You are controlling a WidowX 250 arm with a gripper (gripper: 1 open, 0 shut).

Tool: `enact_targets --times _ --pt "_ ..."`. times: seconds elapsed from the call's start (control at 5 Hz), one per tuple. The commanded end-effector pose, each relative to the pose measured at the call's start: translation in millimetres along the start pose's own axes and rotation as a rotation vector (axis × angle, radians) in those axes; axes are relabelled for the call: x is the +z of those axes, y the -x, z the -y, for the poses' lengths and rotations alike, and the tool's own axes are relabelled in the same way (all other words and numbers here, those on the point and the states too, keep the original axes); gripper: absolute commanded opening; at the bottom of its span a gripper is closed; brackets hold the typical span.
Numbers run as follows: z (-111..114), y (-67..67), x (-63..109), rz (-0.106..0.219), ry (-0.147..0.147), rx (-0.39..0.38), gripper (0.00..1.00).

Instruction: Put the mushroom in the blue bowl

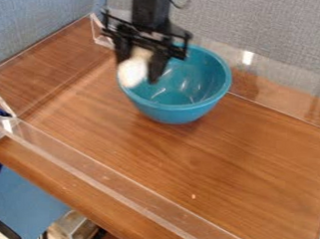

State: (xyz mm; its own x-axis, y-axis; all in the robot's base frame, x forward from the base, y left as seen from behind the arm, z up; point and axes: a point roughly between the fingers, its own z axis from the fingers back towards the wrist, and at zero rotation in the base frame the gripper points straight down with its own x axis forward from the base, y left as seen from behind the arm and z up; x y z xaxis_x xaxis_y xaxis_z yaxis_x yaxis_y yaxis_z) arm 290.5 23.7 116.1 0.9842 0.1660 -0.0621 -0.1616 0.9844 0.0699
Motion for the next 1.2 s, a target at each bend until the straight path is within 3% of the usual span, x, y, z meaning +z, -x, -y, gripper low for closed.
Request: enact_targets --times 0.0,0.2,0.6,0.8,1.0 --pt "21 -23.6 0.8 0.041 0.004 -0.019 0.0" --pt "30 -35.3 -17.6 0.019 0.001 -0.018 0.0" --pt "22 -54.8 -24.4 -0.008 0.014 0.11 0.0" --pt "17 -58.3 -22.8 -0.016 0.013 0.107 1.0" --pt "12 -60.7 -19.9 -0.022 0.013 0.102 0.0"
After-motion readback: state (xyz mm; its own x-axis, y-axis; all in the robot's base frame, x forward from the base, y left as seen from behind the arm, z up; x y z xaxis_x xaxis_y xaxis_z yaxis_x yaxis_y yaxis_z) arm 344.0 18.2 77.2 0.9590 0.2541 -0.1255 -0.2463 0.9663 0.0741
